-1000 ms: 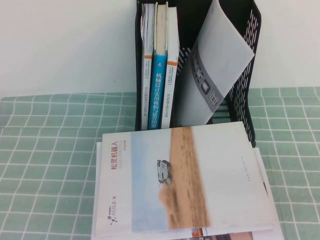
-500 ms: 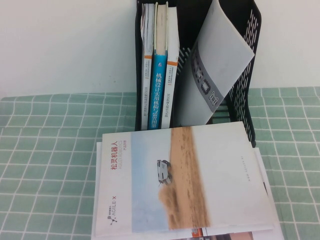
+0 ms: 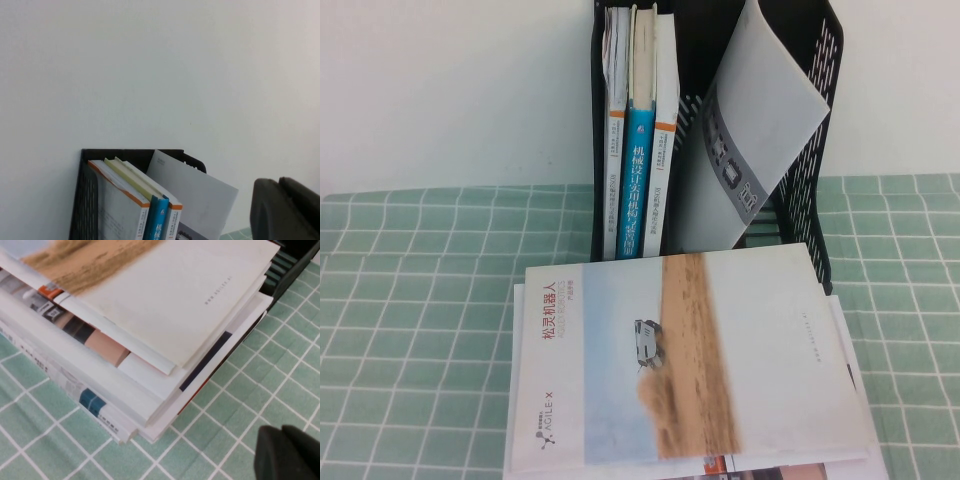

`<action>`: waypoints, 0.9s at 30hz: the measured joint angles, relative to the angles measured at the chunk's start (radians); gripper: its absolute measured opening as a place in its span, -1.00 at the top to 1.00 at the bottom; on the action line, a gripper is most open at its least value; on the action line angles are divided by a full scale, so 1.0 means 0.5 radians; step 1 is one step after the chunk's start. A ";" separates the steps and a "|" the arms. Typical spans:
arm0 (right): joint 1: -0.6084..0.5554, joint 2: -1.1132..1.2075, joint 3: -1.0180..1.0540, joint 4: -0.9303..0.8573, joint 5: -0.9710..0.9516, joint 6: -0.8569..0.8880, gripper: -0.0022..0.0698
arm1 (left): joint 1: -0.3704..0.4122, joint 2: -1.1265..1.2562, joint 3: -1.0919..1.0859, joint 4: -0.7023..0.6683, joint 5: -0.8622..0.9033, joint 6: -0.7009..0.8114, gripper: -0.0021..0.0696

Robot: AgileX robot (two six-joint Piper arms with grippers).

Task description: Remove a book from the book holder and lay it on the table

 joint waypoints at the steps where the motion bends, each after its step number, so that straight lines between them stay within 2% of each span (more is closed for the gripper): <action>1: 0.000 0.000 0.000 0.004 0.000 0.000 0.94 | 0.017 0.000 0.000 0.000 -0.015 -0.005 0.95; 6: 0.000 0.000 0.000 0.008 0.000 0.000 0.94 | 0.188 -0.012 0.000 0.000 -0.036 -0.005 0.95; 15: 0.000 0.000 0.000 0.012 0.000 0.004 0.94 | 0.709 -0.242 0.000 0.011 -0.034 -0.010 0.95; 19: 0.000 0.000 0.000 0.012 0.000 0.001 0.95 | 0.968 -0.370 0.000 -0.090 -0.079 -0.068 0.95; 21: 0.000 0.000 0.000 0.017 0.000 0.004 0.95 | 1.077 -0.401 0.000 -0.174 -0.164 -0.073 0.95; 24: 0.000 0.000 0.000 0.017 0.000 0.004 0.95 | 1.153 -0.401 0.000 -0.228 -0.402 -0.076 0.95; 27: 0.000 0.000 0.000 0.017 0.000 0.004 0.95 | 1.171 -0.397 0.009 -0.206 -0.886 -0.041 0.95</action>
